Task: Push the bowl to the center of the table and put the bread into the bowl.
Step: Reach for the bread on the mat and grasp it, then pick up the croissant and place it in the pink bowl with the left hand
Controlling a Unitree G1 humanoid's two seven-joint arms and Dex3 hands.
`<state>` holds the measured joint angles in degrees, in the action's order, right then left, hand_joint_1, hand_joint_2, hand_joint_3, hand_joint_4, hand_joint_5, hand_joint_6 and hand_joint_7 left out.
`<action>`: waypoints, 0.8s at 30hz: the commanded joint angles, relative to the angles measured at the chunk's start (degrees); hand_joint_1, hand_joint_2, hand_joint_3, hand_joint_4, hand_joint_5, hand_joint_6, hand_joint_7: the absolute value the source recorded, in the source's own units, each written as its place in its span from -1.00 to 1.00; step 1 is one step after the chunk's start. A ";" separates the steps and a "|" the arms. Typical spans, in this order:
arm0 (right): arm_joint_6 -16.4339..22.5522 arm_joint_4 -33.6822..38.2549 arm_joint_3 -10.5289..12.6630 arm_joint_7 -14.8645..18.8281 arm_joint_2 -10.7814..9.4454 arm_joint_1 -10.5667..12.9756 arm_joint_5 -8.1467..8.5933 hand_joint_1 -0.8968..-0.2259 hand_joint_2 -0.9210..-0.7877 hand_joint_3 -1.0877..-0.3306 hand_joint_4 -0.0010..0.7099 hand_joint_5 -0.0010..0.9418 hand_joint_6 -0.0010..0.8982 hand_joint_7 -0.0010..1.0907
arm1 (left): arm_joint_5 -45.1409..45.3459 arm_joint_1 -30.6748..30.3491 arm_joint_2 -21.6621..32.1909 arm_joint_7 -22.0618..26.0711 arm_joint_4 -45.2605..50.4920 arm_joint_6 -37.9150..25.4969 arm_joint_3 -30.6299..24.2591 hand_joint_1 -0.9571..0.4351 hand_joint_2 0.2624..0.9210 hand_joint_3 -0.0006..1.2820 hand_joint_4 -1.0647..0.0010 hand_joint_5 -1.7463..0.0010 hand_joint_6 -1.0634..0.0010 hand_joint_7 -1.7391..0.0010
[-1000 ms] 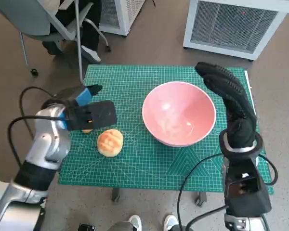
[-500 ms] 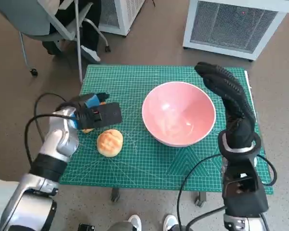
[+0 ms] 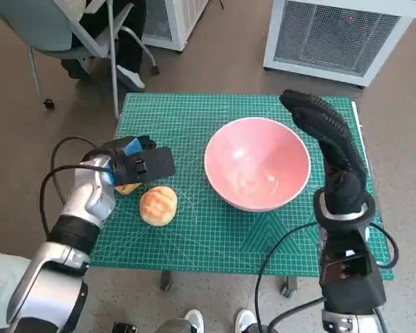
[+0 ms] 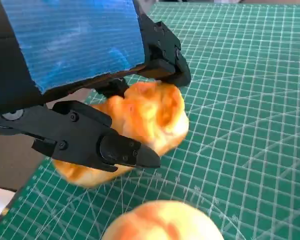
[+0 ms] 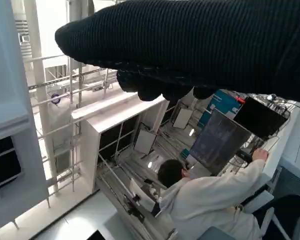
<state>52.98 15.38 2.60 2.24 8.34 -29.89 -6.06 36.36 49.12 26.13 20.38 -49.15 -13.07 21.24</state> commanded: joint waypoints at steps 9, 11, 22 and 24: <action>-0.31 0.06 -0.35 -0.47 -0.29 1.77 -0.18 0.68 -1.00 0.39 0.12 -0.97 -1.00 0.70 | -2.23 -0.96 1.13 -6.52 0.36 6.08 -1.14 0.37 0.98 -0.89 -0.31 -0.45 -0.23 -0.19; -0.31 0.09 -0.41 -0.43 -0.29 1.80 -0.04 0.67 -1.00 0.40 0.12 -0.97 -1.00 0.69 | -2.73 -1.26 1.46 -7.10 1.60 6.91 -1.72 0.37 0.98 -0.89 -0.33 -0.43 -0.19 -0.22; -0.29 0.02 -0.66 -0.28 -0.37 2.06 0.34 0.66 -1.00 0.40 0.12 -0.97 -1.00 0.69 | -3.68 -2.43 2.63 -9.95 10.45 9.43 -4.19 0.38 1.00 -0.89 -0.36 -0.41 -0.14 -0.25; -0.33 -0.11 -0.66 -0.25 -0.34 2.12 0.38 0.65 -1.00 0.39 0.12 -0.97 -1.00 0.69 | -3.58 -2.70 2.73 -10.14 11.92 9.38 -4.42 0.38 0.99 -0.89 -0.36 -0.40 -0.14 -0.26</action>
<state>53.00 15.38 2.14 2.13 8.16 -29.23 -5.86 33.11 47.10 28.00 11.22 -40.06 -4.34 17.53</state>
